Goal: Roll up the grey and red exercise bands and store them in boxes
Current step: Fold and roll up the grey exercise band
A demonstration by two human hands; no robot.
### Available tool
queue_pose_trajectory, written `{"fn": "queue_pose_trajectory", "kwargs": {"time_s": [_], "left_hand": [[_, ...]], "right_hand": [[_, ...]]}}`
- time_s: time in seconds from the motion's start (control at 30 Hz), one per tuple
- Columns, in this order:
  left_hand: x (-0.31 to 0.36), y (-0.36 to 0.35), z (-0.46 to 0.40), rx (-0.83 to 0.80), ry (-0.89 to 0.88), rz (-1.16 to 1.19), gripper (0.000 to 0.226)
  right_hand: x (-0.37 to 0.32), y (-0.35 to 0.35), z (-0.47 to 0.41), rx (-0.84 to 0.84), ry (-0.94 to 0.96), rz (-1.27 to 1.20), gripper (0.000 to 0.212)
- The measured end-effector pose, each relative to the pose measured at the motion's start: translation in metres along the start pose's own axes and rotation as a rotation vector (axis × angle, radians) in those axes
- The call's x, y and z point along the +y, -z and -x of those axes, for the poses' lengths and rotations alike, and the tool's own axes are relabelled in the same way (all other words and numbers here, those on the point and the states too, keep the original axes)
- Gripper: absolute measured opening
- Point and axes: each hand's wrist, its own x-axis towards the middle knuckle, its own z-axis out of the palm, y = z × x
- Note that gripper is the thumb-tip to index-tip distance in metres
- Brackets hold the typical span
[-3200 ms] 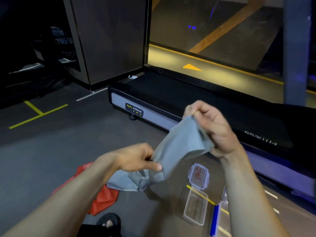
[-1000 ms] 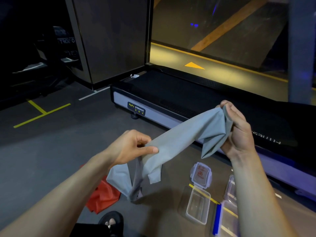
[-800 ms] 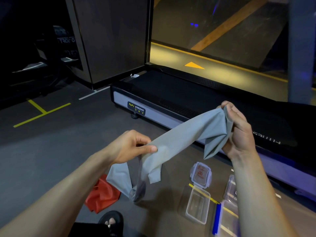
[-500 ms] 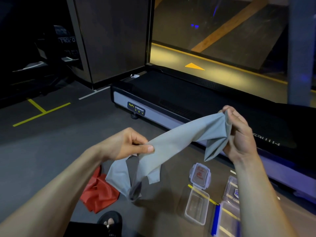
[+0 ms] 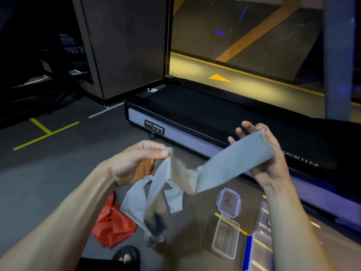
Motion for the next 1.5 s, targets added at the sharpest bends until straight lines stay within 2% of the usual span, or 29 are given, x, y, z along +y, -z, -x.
{"fn": "queue_pose_trajectory", "kwargs": {"time_s": [0.07,0.13,0.23,0.3,0.4,0.53,0.6,0.67,0.77,0.83,0.87,0.97,1.1,1.2,1.33,1.4,1.5], "left_hand": [[0.0,0.004,0.001,0.046,0.04,-0.086,0.044],[0.001,0.006,0.003,0.075,0.079,-0.172,0.037],[0.005,0.007,0.005,0.079,0.113,-0.214,0.03],[0.005,0.008,0.006,0.042,0.136,-0.238,0.034],[0.004,0.01,0.006,-0.043,0.157,-0.258,0.048],[-0.001,0.007,0.004,-0.103,0.154,-0.234,0.039],[-0.003,0.003,0.002,-0.142,0.149,-0.255,0.033],[-0.006,0.002,0.0,-0.167,0.149,-0.254,0.039],[-0.007,-0.003,-0.002,-0.178,0.145,-0.267,0.043],[-0.007,-0.004,-0.002,-0.2,0.142,-0.257,0.035],[-0.005,-0.005,-0.002,-0.201,0.135,-0.264,0.033],[-0.004,-0.005,-0.002,-0.198,0.119,-0.277,0.05],[-0.002,-0.004,-0.001,-0.202,0.098,-0.306,0.044],[0.002,-0.006,-0.001,-0.194,0.082,-0.302,0.028],[-0.001,-0.002,0.0,-0.189,0.088,-0.331,0.033],[-0.004,0.0,-0.001,-0.211,0.131,-0.379,0.041],[-0.009,-0.002,0.0,-0.229,0.222,-0.503,0.03]], "right_hand": [[-0.001,0.0,0.0,0.048,0.019,-0.117,0.026],[-0.002,-0.002,0.001,0.064,0.042,-0.185,0.007],[-0.004,-0.002,0.0,0.042,0.04,-0.226,0.026],[-0.005,-0.005,0.001,-0.014,0.038,-0.21,0.027],[-0.005,-0.013,0.002,-0.11,0.022,-0.177,0.007],[-0.001,-0.033,0.005,-0.22,-0.044,-0.001,0.029],[0.009,-0.047,0.01,-0.308,-0.081,0.113,0.02],[0.021,-0.059,0.017,-0.402,-0.12,0.2,0.009],[0.035,-0.069,0.023,-0.519,-0.168,0.327,0.007],[0.041,-0.072,0.023,-0.562,-0.193,0.39,0.005],[0.043,-0.073,0.023,-0.571,-0.203,0.418,0.004],[0.045,-0.077,0.025,-0.586,-0.221,0.443,0.006],[0.046,-0.079,0.024,-0.581,-0.203,0.556,0.006],[0.047,-0.08,0.022,-0.566,-0.177,0.672,0.006],[0.037,-0.082,0.02,-0.622,-0.15,0.805,0.004],[0.031,-0.08,0.017,-0.614,-0.145,0.754,0.004],[0.023,-0.08,0.014,-0.511,-0.124,0.513,0.005]]}}
